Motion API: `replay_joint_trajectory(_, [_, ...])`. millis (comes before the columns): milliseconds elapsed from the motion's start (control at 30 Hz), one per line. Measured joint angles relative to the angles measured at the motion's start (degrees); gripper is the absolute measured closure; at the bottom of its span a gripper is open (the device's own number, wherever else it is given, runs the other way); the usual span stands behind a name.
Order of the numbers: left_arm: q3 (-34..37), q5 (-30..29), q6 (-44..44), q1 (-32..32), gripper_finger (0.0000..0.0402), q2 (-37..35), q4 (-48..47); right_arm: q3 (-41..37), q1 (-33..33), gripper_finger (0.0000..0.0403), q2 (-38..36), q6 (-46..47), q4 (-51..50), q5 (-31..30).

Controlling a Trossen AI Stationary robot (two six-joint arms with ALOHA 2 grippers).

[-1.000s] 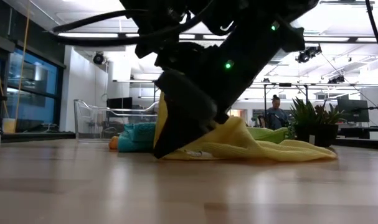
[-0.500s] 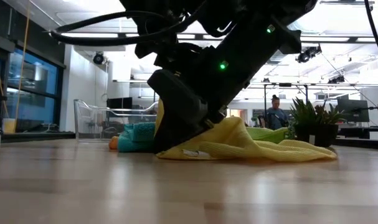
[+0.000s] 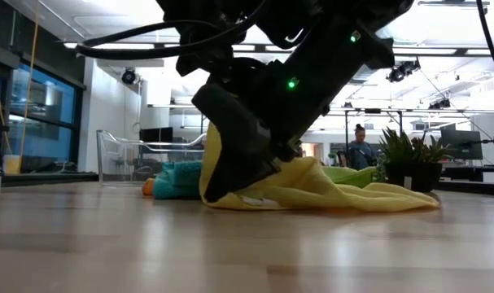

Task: Fold microfiber towels
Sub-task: Fold the yellow towel

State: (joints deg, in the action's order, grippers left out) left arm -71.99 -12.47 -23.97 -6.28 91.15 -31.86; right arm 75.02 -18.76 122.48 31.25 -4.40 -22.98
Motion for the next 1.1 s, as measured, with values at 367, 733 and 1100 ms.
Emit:
replay_joint_trajectory(367, [0.0, -1.28, 2.6, -0.5, 0.0401, -2.76, -0.76, -0.09, -2.15, 0.0402, -13.55, 2.06, -17.58, -2.31])
replay_joint_trajectory(733, [0.02, 2.56, 0.1, 2.72, 0.0401, -10.22, -0.86, -1.86, -8.68, 0.0402, -35.73, 7.37, -29.28, -7.13])
replay_joint_trajectory(1100, [0.0, 6.55, -3.07, 16.59, 0.0401, -15.31, -2.95, -1.86, -9.03, 0.0403, -49.16, 4.27, -34.42, -7.91])
